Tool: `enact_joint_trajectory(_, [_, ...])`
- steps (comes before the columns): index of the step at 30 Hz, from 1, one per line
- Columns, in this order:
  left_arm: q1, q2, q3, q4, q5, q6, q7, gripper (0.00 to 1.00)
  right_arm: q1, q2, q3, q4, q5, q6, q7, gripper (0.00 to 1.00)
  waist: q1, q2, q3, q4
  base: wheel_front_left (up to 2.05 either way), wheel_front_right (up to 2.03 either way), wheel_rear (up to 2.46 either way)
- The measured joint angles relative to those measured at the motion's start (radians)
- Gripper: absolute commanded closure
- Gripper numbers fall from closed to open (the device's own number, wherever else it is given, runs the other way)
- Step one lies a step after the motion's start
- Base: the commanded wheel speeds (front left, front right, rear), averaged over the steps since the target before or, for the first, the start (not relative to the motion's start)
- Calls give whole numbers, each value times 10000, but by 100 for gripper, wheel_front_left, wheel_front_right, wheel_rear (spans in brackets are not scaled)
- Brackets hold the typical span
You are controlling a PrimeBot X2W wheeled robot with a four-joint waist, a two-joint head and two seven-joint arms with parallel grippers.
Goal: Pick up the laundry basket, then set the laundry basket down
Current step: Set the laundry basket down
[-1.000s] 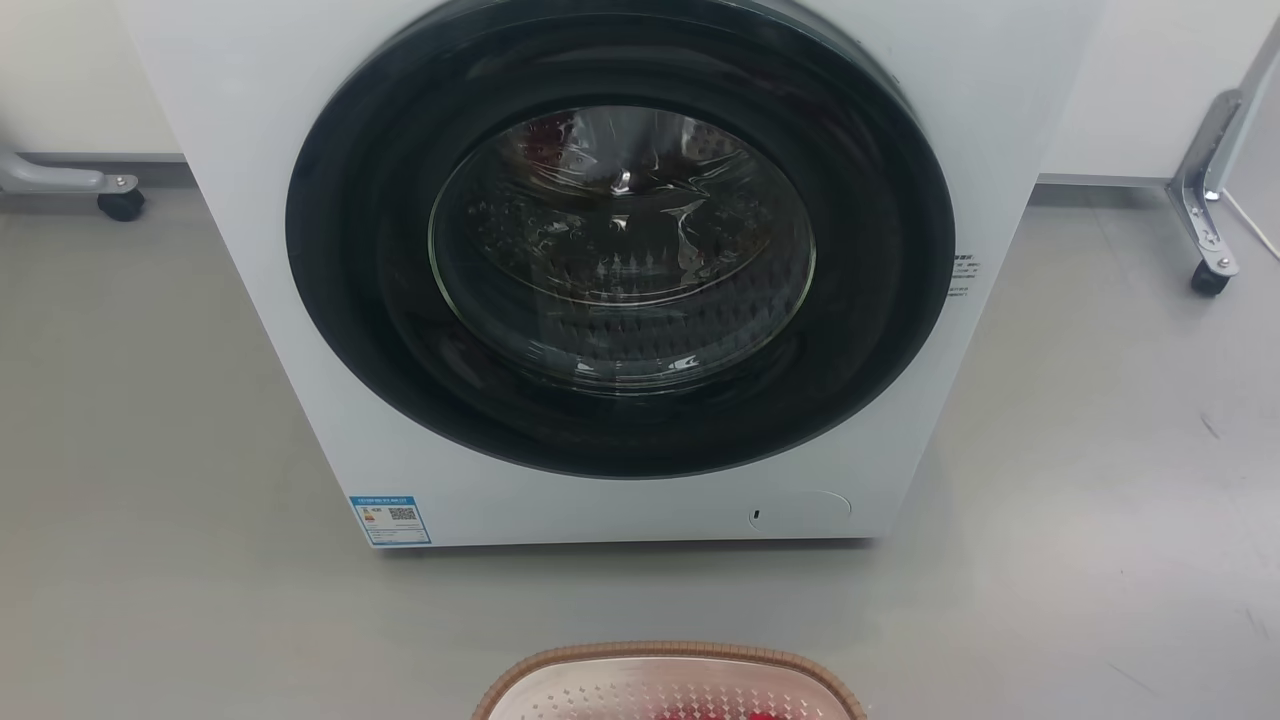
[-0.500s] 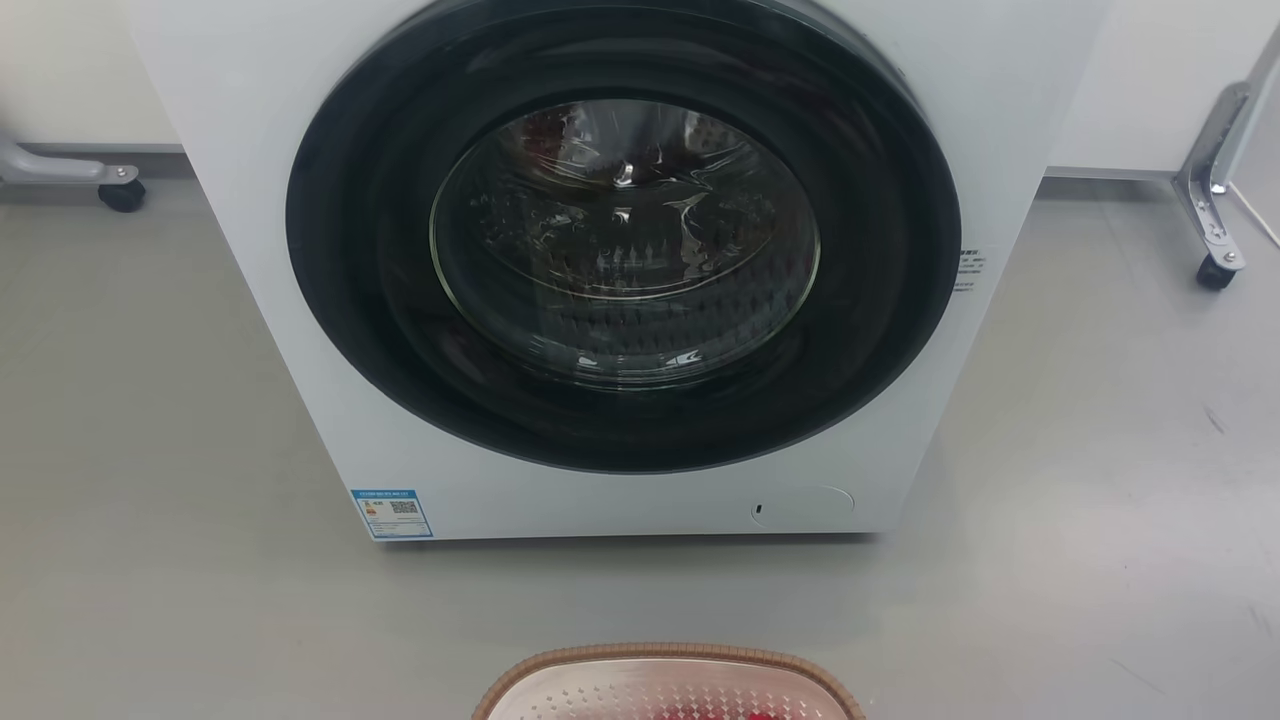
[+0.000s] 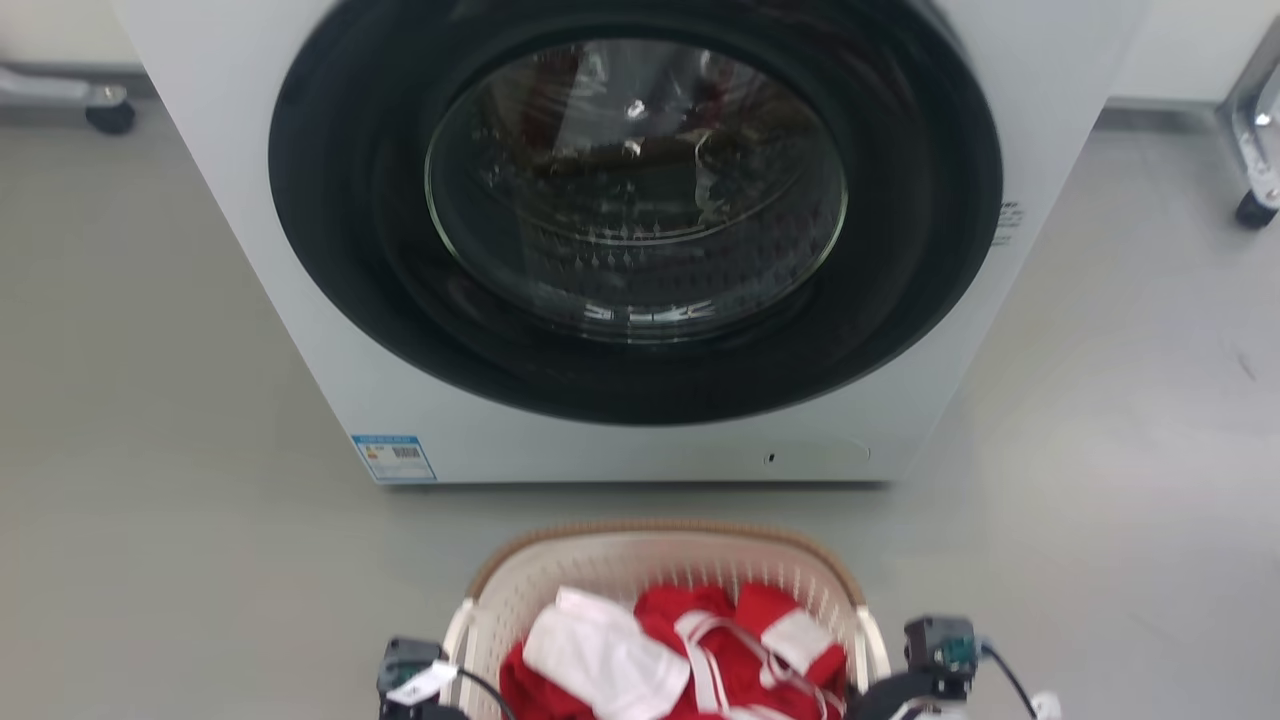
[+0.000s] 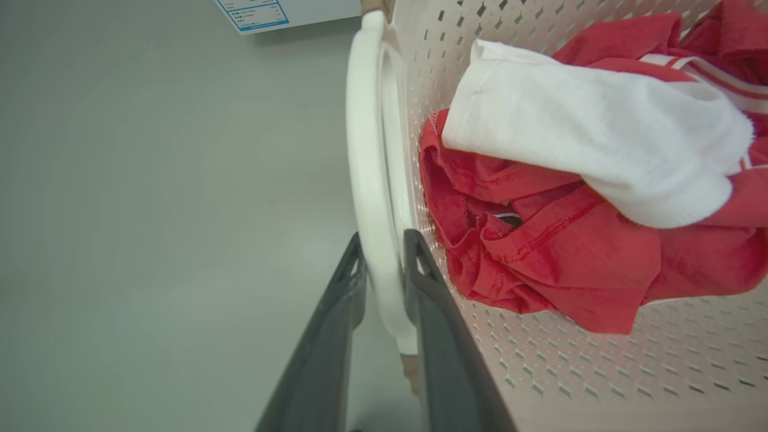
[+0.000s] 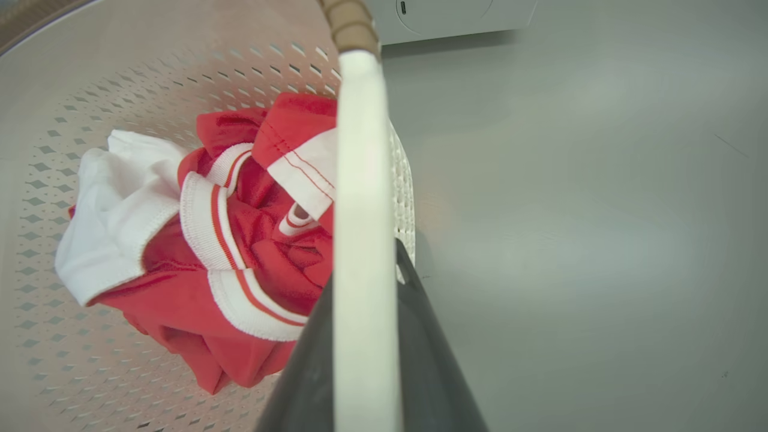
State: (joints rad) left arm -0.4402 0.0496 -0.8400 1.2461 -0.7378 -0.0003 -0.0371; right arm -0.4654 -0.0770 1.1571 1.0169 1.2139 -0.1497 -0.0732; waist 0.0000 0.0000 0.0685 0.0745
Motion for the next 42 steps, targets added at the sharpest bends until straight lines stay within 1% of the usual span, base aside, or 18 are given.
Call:
enact_joint_trajectory(7, [-1112,23,94,-211,33,71,-88,100,-1351,-15,-138,337,-96,0,-205,100,1,1,849,85,0,0,0])
enact_joint_trajectory(12, [-1754,6,109,-407,44,107,-100,100,-2025,-6,-196,734,-272,4,-345,100,2,1,1534,166,0,0,0])
enact_joint_trajectory(14, [-2010,4,102,-593,44,184,-100,100,-2343,-6,-219,945,-316,15,-424,100,2,1,1964,226,0,0,0])
enact_joint_trajectory(27, [-2961,31,10,-1047,38,362,-102,100,-3716,-15,-339,1569,-556,46,-704,100,2,2,3870,529,0,0,0])
enact_joint_trajectory(29, [-3142,36,-13,-1116,36,445,-102,100,-3941,-19,-343,1639,-629,46,-725,100,2,2,4169,578,0,0,0])
enact_joint_trajectory(40, [-4156,69,-107,-1542,25,548,-104,100,-5109,-59,-422,2182,-817,46,-970,100,2,3,5818,826,0,0,0])
enact_joint_trajectory(42, [-4364,69,-117,-1595,25,633,-144,100,-5337,-75,-445,2236,-890,48,-1014,100,1,3,6120,865,0,0,0])
